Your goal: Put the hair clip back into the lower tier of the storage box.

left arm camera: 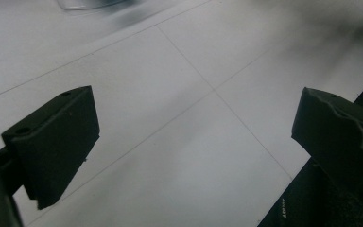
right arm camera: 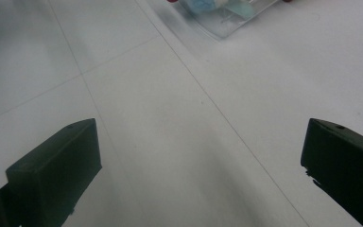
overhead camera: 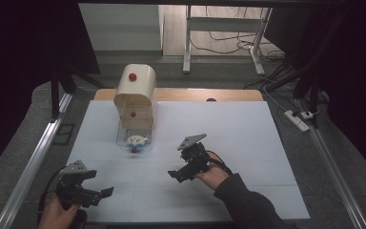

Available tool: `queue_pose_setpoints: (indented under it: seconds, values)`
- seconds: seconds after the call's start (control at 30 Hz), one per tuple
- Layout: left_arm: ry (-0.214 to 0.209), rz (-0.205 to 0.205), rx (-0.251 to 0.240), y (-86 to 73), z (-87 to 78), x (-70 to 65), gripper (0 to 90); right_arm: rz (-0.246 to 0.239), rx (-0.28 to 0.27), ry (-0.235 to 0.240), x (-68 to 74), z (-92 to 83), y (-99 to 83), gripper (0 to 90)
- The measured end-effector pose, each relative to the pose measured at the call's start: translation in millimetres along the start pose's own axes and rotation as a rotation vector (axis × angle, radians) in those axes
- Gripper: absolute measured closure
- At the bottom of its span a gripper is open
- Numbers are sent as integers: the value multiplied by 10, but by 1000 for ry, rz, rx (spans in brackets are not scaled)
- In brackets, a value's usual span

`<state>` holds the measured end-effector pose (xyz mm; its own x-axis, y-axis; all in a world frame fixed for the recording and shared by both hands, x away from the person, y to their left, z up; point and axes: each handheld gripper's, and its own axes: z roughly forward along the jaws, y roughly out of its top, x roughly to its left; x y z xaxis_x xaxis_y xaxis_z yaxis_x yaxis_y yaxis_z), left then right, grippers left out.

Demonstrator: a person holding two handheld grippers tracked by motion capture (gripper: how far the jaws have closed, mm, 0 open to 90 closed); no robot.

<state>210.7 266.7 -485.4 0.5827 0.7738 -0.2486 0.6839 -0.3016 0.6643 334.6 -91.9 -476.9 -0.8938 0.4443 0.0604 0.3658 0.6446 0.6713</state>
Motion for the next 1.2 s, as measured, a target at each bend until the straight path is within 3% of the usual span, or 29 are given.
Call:
queue_pose_setpoints:
  seconds: [0.53,0.83,1.2]
  values:
    - [-2,-1,0,1,1,2,15,38,-18,-22,-21,-249,-246,0]
    - [-2,-1,1,1,1,2,15,46,6,-50,-36,-343,-419,0]
    - [-2,-1,1,1,2,1,16,89,23,-84,-71,-511,-640,0]
